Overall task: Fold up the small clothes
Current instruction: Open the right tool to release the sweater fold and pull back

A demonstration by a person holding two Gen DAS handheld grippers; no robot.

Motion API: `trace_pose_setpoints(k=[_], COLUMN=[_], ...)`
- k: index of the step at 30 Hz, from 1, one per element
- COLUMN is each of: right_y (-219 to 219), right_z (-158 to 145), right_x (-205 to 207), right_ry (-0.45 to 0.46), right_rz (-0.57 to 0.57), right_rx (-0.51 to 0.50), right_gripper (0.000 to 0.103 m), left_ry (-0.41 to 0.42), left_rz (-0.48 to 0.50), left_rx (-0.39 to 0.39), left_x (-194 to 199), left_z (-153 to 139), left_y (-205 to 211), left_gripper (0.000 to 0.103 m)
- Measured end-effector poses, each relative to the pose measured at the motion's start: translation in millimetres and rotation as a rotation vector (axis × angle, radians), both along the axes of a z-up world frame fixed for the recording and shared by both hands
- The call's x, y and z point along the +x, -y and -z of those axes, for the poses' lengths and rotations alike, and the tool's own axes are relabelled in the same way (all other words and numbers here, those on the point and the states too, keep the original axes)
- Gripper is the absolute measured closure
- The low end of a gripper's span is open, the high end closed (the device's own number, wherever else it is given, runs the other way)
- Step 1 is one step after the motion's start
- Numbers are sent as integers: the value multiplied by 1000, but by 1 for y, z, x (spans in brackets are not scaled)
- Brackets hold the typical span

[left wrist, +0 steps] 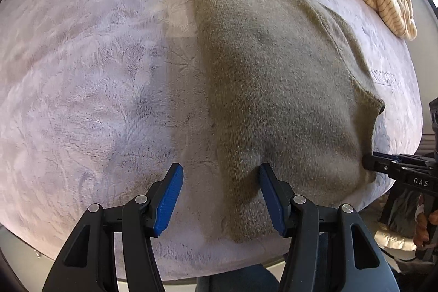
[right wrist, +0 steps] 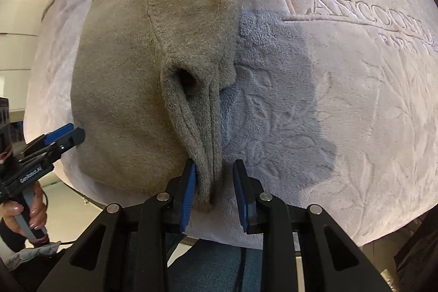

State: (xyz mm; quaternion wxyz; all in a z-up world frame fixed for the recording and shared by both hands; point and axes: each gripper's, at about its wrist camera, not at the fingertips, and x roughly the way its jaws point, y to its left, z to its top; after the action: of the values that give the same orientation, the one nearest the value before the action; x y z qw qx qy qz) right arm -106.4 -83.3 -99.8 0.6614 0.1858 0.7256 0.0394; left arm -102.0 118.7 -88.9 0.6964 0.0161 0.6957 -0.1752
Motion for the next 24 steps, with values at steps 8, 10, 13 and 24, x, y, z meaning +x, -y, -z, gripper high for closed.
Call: trace_pose_setpoints(k=[8,10,13,24], right_y=[-13,-13,-15,3], right_z=[-5,-6,-10,-62], right_x=[-2,-2,-3,21], right_ry=[-2,-4,-9,159], right_rz=[-20,-25,-31,96], right_rx=[-47,-57,-67,-52], right_gripper=[72,70,68,65], left_ry=[-1,-1,2,28], left_rz=[0,-4,-10,-27], left_rx=[21,21,25,43], left_x=[1,1,2,22], left_z=[-10,-11,-14,-22], left_y=[-1,-2,-4,-17], left_gripper=[44,44,44,44])
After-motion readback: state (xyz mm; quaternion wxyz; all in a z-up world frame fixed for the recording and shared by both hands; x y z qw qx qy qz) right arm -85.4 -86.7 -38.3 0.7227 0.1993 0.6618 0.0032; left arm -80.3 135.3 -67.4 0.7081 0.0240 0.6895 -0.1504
